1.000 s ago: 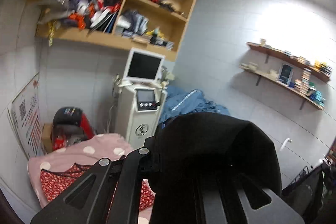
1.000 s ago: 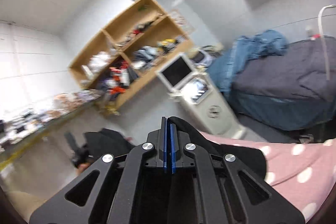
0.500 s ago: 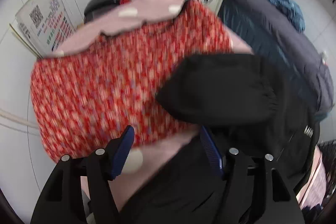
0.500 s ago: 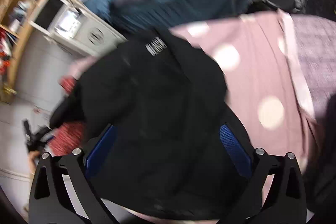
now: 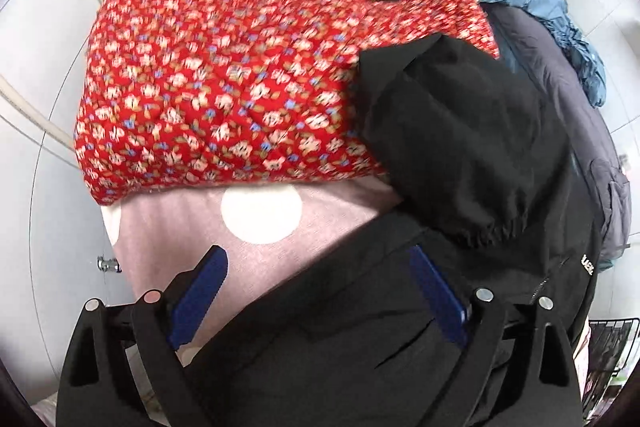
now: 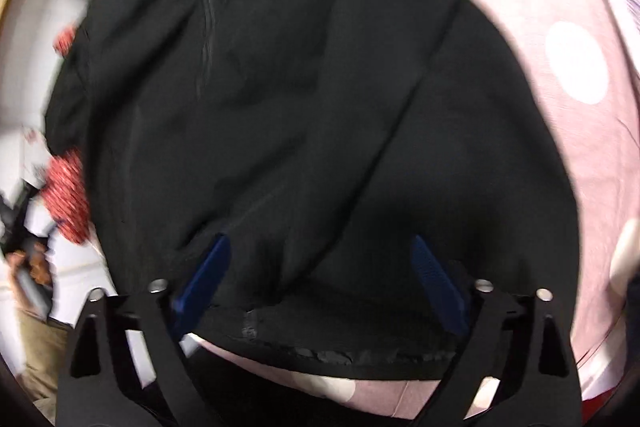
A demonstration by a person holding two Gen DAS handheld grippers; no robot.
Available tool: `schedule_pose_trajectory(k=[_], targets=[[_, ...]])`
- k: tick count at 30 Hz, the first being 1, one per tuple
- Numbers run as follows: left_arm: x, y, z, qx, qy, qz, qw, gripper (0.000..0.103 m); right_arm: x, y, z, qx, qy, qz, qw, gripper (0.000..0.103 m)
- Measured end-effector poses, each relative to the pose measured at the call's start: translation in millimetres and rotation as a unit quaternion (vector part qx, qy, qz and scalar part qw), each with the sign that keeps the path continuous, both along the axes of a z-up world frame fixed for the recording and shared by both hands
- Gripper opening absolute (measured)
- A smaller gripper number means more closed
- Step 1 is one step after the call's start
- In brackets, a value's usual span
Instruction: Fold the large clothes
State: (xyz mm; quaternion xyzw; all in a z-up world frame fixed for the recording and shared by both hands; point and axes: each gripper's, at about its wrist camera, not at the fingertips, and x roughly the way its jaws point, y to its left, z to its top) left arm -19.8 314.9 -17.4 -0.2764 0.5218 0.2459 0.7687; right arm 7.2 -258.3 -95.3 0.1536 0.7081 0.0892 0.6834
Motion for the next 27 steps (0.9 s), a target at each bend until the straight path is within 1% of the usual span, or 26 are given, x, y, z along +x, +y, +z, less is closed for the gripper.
schedule_pose_trajectory(k=[1,3,5,6,8,9,10,14,17,18,20,21,23,24,27], targets=[[1.0,-4.1,3.2,0.004,0.0,-0.006,1.0,0.092,1.4,11.8,-1.6,-0.008,0.001,0.013,1.0,0.084],[2.2,-16.4,2.8,0.01,0.007,-0.031,0.9995,0.092,6.0,31.3,-14.0,-0.032,0.001,0.046,0.998,0.077],[5.7,-26.4,-1.6,0.008,0.014,-0.048,0.9987,0.092,7.4,40.9,-19.8,-0.052,-0.001,0.068,0.996,0.054],[4.7,-34.8,-4.9,0.004,0.018,-0.057,0.9982,0.092,8.8,44.3,-21.0,-0.059,-0.004,0.078,0.995,0.047],[-1.5,-52.5,-10.5,-0.006,0.023,-0.071,0.9972,0.092,10.5,43.2,-17.1,-0.058,-0.013,0.081,0.995,0.02],[0.2,-57.3,-14.9,-0.01,0.027,-0.077,0.9966,0.092,12.2,39.0,-11.9,-0.055,-0.021,0.078,0.995,0.015],[1.6,-62.1,-16.7,-0.012,0.029,-0.081,0.9962,0.092,13.8,33.9,-7.2,-0.05,-0.027,0.072,0.996,0.009],[1.3,-82.9,-25.2,-0.018,0.04,-0.103,0.9937,0.092,20.6,-10.8,30.5,-0.032,-0.078,0.008,0.996,0.004],[4.2,-94.9,-26.0,-0.01,0.046,-0.123,0.9913,0.092,31.4,-57.8,66.0,-0.06,-0.129,-0.041,0.989,0.003],[6.1,-97.6,-25.1,-0.008,0.046,-0.127,0.9908,0.092,41.0,-78.7,79.8,-0.07,-0.142,-0.059,0.986,0.003],[11.0,-100.8,-23.7,-0.007,0.044,-0.134,0.99,0.092,52.2,-126.8,112.1,-0.094,-0.174,-0.117,0.973,0.003],[20.5,-103.5,-24.6,-0.006,0.043,-0.135,0.9899,0.092,58.8,-151.2,129.1,-0.107,-0.189,-0.144,0.965,0.003],[25.7,-103.6,-21.6,-0.002,0.039,-0.136,0.99,0.092,68.3,-191.4,152.7,-0.124,-0.212,-0.184,0.952,0.003],[25.5,-101.6,-20.7,0.0,0.038,-0.135,0.9901,0.092,76.3,-217.4,167.1,-0.131,-0.221,-0.208,0.944,0.003],[24.9,-92.9,-17.3,0.005,0.038,-0.129,0.991,0.092,98.3,-275.5,189.6,-0.126,-0.228,-0.259,0.93,0.003]])
